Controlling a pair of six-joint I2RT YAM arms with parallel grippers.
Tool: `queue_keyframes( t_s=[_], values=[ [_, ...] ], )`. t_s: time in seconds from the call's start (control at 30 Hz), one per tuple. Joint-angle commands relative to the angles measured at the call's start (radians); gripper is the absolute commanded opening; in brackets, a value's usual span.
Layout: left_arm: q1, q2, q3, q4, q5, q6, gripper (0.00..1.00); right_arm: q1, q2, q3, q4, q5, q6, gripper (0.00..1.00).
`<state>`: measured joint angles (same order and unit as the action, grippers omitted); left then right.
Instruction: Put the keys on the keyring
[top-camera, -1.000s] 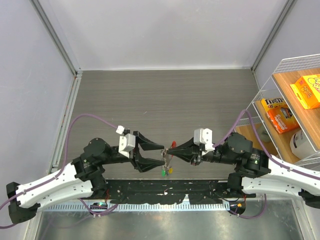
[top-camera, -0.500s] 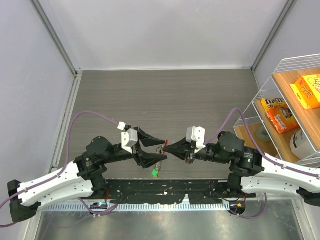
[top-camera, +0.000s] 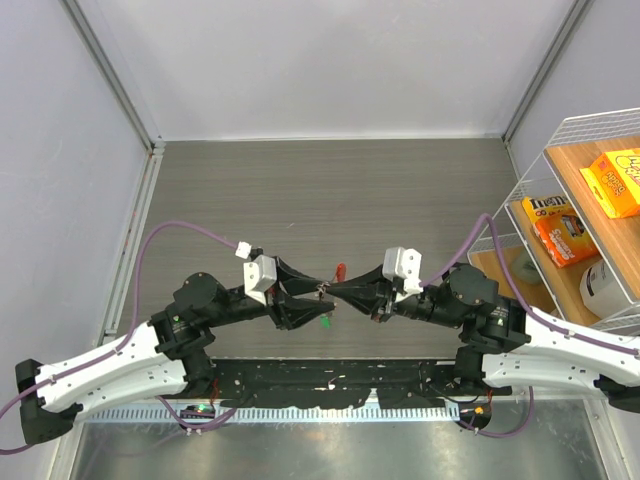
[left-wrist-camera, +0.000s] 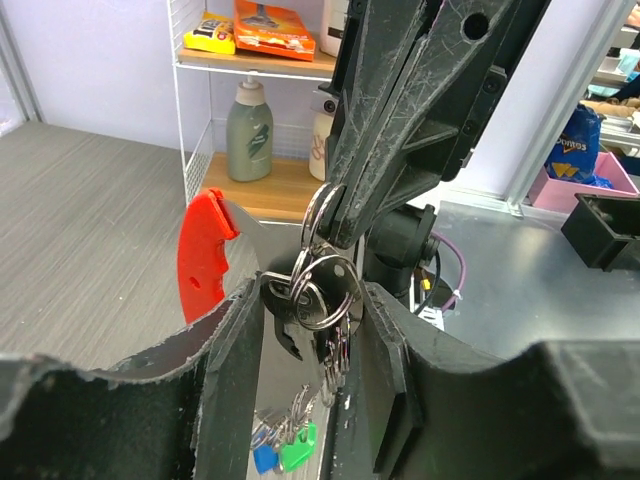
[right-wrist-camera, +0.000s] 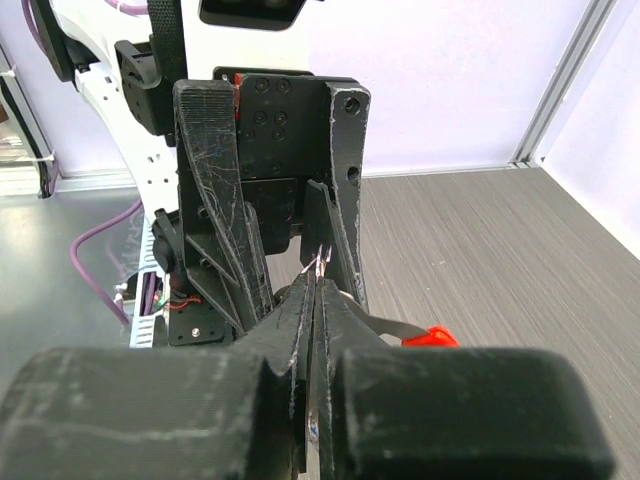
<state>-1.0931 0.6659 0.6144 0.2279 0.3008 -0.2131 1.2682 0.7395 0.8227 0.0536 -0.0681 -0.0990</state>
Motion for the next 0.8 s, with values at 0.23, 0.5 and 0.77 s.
queue_keyframes(
  t_s=[0.23, 0.5, 0.77],
  values=[
    [-0.004, -0.022, 0.018, 0.07, -0.037, 0.004, 0.31, 0.01, -0.011, 0.016, 0.091, 0.013, 0.01, 0.06],
    [-0.004, 0.004, 0.027, 0.074, -0.022, 0.012, 0.0, 0.01, -0.017, 0.01, 0.095, 0.008, 0.019, 0.06],
    [-0.004, -0.011, 0.027, 0.053, -0.089, 0.024, 0.0, 0.011, -0.031, 0.018, 0.065, -0.015, 0.042, 0.06]
  ],
)
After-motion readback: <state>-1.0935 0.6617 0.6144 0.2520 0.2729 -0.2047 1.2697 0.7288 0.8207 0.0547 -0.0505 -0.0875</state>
